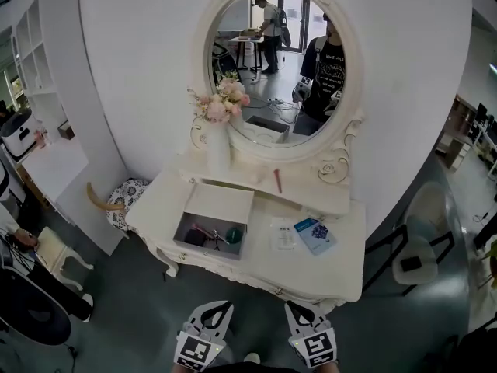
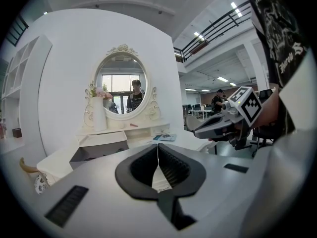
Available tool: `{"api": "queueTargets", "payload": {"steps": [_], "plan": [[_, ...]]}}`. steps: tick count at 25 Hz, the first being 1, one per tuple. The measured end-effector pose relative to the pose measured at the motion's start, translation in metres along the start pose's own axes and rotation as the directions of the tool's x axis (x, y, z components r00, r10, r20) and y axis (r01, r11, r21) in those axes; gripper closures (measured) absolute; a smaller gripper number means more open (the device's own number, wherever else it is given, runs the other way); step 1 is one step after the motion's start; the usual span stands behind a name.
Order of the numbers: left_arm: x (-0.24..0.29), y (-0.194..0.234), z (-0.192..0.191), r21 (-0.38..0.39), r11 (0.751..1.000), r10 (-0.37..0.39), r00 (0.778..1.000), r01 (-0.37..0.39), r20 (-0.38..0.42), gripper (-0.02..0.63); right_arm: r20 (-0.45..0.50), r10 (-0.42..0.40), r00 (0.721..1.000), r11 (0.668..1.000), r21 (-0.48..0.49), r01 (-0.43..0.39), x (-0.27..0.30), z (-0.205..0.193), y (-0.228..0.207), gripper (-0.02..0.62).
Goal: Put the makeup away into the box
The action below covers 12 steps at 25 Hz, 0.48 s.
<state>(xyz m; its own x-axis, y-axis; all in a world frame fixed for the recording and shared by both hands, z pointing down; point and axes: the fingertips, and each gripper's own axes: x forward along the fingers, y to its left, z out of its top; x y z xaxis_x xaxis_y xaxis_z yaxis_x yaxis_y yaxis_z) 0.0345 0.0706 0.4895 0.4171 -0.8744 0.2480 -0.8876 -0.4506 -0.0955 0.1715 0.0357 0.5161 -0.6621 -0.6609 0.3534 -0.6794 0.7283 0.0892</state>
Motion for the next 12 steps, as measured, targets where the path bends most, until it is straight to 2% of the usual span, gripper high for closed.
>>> {"api": "queueTargets", "payload": {"steps": [12], "plan": [[0.026, 0.067, -0.007, -0.038, 0.999, 0.007, 1.0, -0.007, -0.007, 0.589, -0.046, 0.009, 0.999, 1.0, -0.021, -0.01, 0.063, 0.015, -0.004, 0.586]]}}
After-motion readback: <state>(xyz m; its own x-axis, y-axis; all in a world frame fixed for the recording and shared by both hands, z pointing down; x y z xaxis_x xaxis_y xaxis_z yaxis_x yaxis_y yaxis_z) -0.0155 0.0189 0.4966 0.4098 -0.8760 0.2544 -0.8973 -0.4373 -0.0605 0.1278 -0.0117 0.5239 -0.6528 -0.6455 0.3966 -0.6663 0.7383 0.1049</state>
